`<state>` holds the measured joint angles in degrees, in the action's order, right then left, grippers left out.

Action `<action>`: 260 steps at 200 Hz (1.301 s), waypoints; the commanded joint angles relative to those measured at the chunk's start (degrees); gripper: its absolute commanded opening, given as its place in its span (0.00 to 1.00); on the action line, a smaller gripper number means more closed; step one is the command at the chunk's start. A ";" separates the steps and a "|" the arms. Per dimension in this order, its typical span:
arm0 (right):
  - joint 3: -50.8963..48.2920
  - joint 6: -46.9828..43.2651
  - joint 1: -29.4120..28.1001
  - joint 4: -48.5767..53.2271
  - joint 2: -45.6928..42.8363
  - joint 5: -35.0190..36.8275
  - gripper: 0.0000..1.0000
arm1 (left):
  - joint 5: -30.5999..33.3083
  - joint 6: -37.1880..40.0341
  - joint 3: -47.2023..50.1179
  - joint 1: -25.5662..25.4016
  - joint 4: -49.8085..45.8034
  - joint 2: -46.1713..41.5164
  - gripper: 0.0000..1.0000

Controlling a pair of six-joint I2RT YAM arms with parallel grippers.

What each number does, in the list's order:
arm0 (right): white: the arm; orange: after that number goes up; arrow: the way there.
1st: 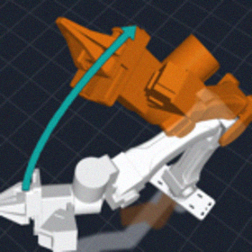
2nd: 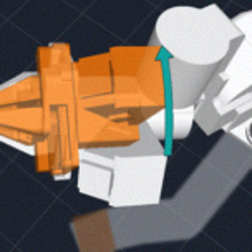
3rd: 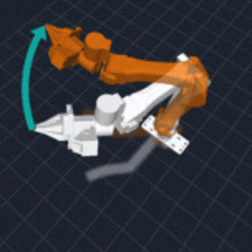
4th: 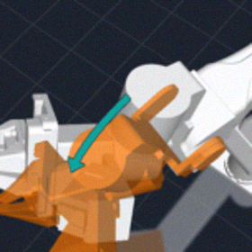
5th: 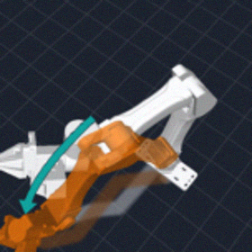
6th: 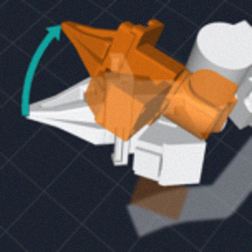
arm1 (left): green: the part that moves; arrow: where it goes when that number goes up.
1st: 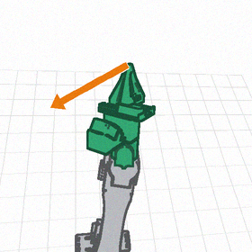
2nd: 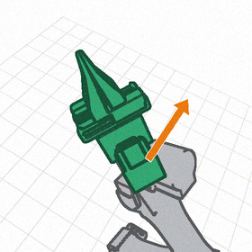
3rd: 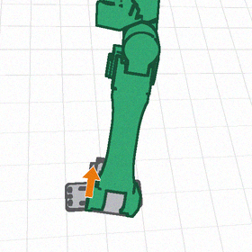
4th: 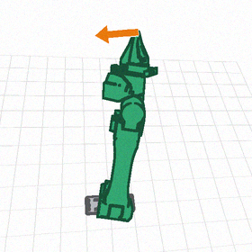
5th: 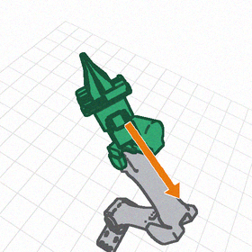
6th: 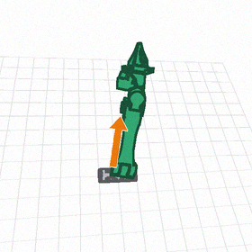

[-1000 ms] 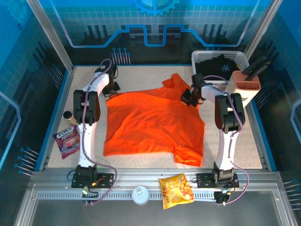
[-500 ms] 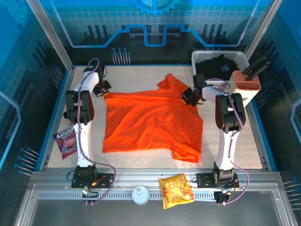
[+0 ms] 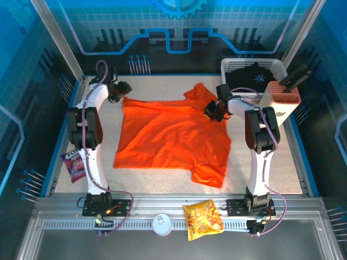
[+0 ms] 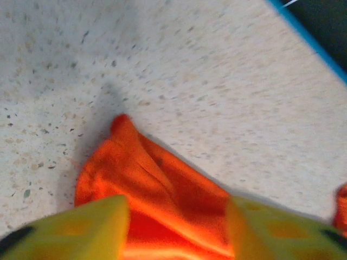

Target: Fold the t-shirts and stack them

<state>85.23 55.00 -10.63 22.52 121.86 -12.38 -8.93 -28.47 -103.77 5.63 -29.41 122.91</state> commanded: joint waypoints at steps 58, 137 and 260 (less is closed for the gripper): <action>28.61 -15.45 -0.54 18.54 4.70 2.21 0.18 | 6.51 -1.28 20.19 -8.85 -2.90 -23.45 0.83; 64.71 -19.29 0.80 30.25 31.68 -6.14 0.11 | 11.96 -8.83 41.10 -17.23 0.79 -21.93 0.74; 61.48 -3.29 -2.02 24.03 37.22 7.42 0.00 | 14.62 -16.94 61.46 -22.94 0.05 -32.44 0.74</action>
<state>146.67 45.04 -12.12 47.70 156.59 -10.13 5.50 -42.26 -46.98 -17.02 -25.06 90.63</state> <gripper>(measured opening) 0.066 0.734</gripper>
